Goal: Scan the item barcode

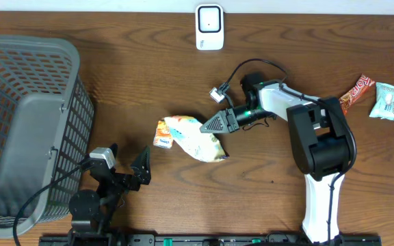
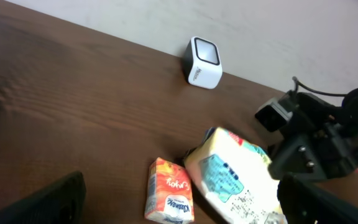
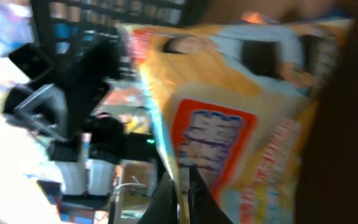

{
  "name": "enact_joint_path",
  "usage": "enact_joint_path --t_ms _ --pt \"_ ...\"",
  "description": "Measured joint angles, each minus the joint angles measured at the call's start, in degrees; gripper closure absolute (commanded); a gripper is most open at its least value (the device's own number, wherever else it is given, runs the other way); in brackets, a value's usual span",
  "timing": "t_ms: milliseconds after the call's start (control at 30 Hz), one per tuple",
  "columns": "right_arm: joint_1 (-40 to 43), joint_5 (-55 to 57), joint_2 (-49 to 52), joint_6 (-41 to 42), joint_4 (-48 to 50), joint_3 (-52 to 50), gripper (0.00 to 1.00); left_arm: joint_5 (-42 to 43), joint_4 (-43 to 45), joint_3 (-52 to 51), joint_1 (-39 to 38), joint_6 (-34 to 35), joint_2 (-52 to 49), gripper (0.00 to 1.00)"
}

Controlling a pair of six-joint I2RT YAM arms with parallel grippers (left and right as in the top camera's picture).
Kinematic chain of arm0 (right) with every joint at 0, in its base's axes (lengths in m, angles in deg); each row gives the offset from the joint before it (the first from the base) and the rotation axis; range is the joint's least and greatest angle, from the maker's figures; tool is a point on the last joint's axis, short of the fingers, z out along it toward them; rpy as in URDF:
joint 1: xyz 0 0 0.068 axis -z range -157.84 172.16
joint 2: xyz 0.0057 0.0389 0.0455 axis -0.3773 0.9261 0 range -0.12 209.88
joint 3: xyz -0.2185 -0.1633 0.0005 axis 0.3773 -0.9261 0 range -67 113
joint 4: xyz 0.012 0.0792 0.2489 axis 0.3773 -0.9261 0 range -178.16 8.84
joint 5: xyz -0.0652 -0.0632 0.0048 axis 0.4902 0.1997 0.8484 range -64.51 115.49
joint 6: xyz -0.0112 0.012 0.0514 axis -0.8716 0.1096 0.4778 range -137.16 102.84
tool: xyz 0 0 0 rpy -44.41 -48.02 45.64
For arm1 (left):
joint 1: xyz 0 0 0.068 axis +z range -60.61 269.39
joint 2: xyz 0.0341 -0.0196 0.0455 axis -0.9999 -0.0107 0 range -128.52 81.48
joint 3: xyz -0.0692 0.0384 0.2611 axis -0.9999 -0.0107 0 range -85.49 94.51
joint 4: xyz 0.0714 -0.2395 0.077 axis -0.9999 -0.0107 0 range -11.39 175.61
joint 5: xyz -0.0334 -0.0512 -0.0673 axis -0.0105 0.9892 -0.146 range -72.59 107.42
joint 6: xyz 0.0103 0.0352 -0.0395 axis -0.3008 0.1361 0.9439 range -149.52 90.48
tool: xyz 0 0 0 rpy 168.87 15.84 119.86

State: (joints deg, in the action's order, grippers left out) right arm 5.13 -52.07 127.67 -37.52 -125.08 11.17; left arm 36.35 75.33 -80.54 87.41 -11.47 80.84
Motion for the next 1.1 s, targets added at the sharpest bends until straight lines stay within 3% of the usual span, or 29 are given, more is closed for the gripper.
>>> enact_joint_path --t_ms 133,267,400,467,500,533,700,867,1100 --pt "2.1 9.4 0.0 8.5 1.5 1.4 0.93 0.0 0.0 0.0 0.0 0.0 0.0 0.02" --pt "3.9 23.4 0.0 13.6 -4.0 7.3 0.89 0.0 0.0 0.0 0.0 0.0 0.0 0.02" --pt "4.4 37.9 -0.8 17.5 -11.0 15.7 0.74 0.0 0.0 0.0 0.0 0.0 0.0 0.02" --pt "4.3 42.8 -2.2 18.4 -14.2 19.5 0.53 0.0 0.0 0.0 0.0 0.0 0.0 0.02" --pt "4.2 44.4 -3.1 18.5 -15.5 21.0 0.33 0.0 0.0 0.0 0.0 0.0 0.0 0.02" --pt "4.0 45.6 -4.2 18.5 -16.3 22.2 0.20 0.0 0.0 0.0 0.0 0.0 0.0 0.02" --pt "1.6 46.1 -9.7 15.5 -21.2 24.2 0.01 0.0 0.0 0.0 0.0 0.0 0.0 0.02" --pt "-2.6 45.8 -9.9 9.9 -20.9 20.2 0.01 0.0 0.0 0.0 0.0 0.0 0.0 0.02" --pt "-7.1 45.9 -9.0 7.3 -10.1 8.7 0.01 0.0 0.0 0.0 0.0 0.0 0.0 0.02"
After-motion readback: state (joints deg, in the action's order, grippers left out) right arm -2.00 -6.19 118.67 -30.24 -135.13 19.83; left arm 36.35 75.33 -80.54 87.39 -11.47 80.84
